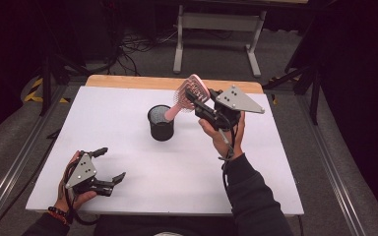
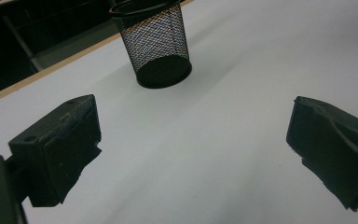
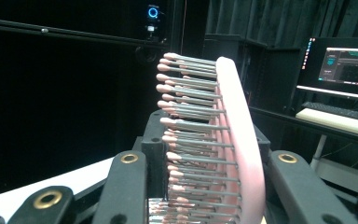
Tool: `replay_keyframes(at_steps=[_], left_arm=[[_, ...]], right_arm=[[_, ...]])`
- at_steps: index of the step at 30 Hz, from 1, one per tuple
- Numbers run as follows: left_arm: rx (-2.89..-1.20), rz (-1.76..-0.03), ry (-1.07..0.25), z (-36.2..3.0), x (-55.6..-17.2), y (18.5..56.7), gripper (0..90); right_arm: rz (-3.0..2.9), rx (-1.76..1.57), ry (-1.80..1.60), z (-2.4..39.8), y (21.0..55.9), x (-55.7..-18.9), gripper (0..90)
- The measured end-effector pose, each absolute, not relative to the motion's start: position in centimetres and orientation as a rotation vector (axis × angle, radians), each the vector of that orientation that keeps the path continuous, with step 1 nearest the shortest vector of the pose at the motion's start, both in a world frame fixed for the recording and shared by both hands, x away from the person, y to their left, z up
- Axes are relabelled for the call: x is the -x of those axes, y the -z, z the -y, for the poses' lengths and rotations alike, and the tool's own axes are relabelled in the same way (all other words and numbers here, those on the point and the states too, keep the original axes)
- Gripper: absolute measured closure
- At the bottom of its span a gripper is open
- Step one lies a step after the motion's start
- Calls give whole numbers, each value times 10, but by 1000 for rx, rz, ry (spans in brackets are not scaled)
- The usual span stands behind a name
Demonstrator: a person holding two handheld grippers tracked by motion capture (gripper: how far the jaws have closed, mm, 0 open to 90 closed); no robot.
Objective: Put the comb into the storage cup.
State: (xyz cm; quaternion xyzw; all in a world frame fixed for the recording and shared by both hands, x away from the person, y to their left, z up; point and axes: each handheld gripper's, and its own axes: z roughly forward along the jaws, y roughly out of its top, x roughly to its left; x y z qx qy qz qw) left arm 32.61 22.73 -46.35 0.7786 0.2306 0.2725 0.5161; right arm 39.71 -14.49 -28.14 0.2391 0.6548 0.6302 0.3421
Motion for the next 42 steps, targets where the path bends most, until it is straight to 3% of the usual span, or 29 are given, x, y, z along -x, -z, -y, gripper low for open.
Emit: replay_keyframes(at_steps=[13,42], left_arm=[[-1893,-536,-644,-224,-326,464,25],[-1918,-519,-640,-223,-326,465,25]], right_arm=[[-1707,-623,-1570,125,282,-415,635],[-1753,-738,-1528,105,323,-446,634]])
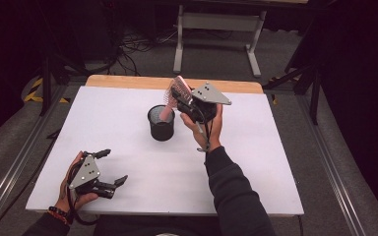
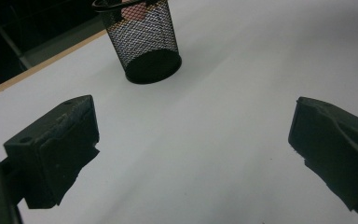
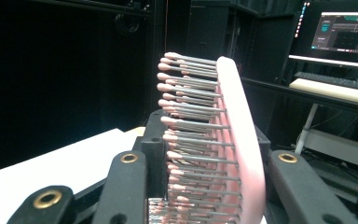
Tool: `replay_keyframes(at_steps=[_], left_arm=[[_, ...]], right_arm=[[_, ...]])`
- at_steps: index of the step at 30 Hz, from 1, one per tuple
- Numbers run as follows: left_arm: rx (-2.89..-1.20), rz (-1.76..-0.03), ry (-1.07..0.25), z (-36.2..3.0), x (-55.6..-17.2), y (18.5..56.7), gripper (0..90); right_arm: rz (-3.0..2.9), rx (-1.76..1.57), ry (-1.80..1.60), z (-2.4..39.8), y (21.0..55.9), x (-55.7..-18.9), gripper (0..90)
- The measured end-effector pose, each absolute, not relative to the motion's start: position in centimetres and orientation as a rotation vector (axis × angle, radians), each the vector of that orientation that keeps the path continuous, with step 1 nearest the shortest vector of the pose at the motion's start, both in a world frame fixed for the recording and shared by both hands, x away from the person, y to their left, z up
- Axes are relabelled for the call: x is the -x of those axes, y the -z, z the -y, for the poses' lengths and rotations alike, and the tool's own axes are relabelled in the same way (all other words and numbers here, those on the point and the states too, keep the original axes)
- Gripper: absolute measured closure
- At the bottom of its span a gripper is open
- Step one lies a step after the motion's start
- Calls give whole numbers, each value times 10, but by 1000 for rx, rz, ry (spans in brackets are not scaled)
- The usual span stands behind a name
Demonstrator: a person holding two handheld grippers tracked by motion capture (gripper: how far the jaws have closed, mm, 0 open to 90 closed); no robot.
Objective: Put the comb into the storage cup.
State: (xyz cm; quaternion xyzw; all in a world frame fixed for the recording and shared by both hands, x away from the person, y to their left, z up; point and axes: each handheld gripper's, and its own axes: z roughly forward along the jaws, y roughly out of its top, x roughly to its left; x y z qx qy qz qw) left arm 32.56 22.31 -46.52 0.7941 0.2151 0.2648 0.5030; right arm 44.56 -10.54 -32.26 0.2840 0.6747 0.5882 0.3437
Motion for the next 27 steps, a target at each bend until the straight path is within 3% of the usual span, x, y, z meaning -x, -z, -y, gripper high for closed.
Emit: replay_keyframes(at_steps=[27], left_arm=[[-1926,-509,-626,-220,-326,467,27]], right_arm=[[-1814,-834,-1567,94,369,-448,632]])
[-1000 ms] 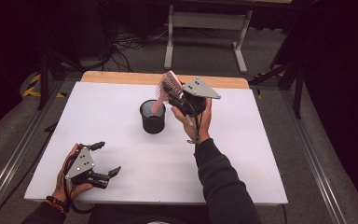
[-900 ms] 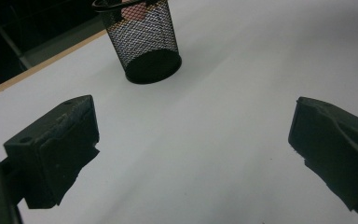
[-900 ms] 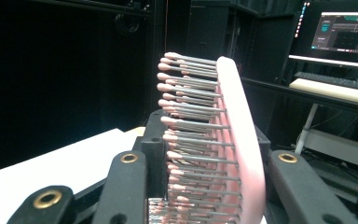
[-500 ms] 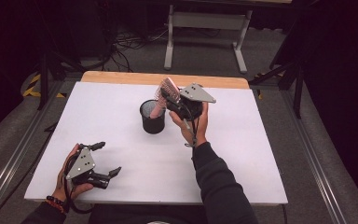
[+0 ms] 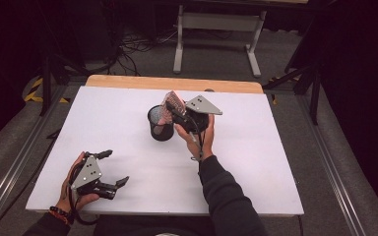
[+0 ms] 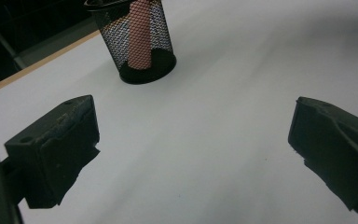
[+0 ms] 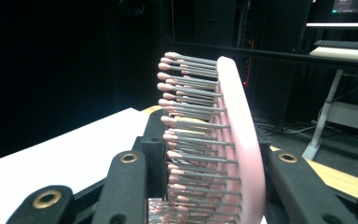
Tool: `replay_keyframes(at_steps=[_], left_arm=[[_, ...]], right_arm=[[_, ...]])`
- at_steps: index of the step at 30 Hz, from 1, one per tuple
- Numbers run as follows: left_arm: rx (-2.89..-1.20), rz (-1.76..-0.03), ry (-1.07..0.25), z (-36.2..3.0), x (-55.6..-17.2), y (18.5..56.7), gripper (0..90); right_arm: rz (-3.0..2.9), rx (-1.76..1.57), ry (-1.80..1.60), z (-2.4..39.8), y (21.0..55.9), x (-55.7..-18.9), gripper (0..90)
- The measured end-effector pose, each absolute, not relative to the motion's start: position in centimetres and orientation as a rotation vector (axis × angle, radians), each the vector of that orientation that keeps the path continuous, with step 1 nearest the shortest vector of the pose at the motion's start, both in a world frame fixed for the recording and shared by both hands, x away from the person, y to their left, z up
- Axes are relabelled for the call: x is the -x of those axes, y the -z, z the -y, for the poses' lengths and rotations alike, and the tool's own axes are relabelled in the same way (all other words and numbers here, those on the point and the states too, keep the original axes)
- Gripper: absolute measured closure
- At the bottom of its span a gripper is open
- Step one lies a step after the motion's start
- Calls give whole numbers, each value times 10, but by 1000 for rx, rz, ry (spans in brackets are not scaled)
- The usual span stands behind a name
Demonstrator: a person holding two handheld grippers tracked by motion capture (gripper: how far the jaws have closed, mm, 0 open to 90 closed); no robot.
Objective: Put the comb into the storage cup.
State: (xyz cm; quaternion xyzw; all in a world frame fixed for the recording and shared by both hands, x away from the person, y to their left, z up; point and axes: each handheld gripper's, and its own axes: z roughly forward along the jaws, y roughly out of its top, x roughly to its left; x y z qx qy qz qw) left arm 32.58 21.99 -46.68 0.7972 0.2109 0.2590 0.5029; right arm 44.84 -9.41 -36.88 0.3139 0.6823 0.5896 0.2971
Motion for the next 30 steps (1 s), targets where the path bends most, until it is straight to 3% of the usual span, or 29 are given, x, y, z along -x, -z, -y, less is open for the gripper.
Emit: replay_keyframes(at_steps=[30], left_arm=[[-1930,-504,-631,-216,-325,467,36]], right_arm=[[-1776,-908,-1574,104,390,-453,573]])
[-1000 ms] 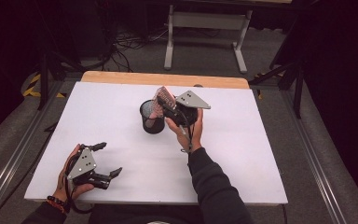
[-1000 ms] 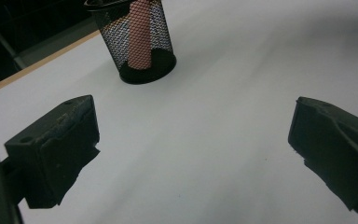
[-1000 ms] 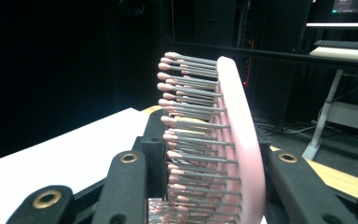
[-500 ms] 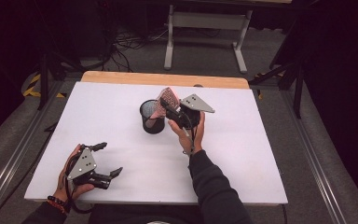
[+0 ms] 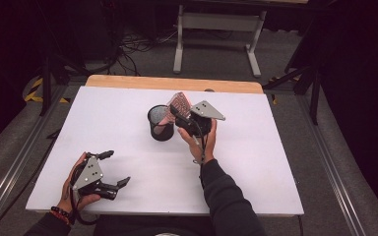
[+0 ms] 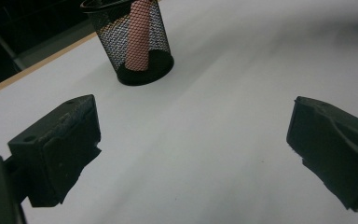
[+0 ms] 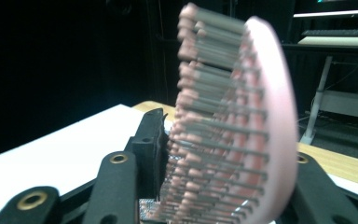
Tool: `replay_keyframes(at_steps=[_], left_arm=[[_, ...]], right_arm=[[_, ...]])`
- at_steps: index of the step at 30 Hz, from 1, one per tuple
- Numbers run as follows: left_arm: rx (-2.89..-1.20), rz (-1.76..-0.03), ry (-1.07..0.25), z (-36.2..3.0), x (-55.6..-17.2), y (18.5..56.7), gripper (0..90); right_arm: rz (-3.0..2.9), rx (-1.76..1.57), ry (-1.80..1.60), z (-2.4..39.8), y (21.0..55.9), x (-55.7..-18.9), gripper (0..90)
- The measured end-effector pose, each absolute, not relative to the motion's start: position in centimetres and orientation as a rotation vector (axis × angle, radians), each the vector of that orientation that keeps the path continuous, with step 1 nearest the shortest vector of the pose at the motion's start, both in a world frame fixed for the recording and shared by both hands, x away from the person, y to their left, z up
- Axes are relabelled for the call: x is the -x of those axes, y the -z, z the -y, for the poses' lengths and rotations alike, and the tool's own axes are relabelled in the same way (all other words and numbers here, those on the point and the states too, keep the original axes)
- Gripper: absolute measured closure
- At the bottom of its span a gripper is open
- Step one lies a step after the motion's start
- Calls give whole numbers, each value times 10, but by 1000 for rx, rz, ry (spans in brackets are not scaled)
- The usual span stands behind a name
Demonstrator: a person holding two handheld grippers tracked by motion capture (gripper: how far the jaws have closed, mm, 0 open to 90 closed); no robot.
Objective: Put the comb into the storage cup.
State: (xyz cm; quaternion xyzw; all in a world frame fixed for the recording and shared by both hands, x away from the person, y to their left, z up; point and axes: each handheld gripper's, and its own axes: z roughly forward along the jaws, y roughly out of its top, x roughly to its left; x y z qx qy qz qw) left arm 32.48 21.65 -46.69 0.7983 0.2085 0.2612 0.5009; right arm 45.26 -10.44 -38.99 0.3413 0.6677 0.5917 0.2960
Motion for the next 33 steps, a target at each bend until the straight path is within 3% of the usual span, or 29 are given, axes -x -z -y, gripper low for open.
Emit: replay_keyframes(at_steps=[8,20,29,33], left_arm=[[-1929,-503,-637,-216,-324,467,38],[-1935,-502,-632,-216,-325,467,40],[-1940,-500,-627,-215,-325,468,41],[-1941,-499,-625,-215,-325,468,41]], right_arm=[[-1796,-902,-1549,103,394,-454,534],[-1831,-917,-1493,102,398,-456,325],[-1856,-927,-1441,100,400,-458,236],[-1851,-934,-1411,98,400,-458,129]])
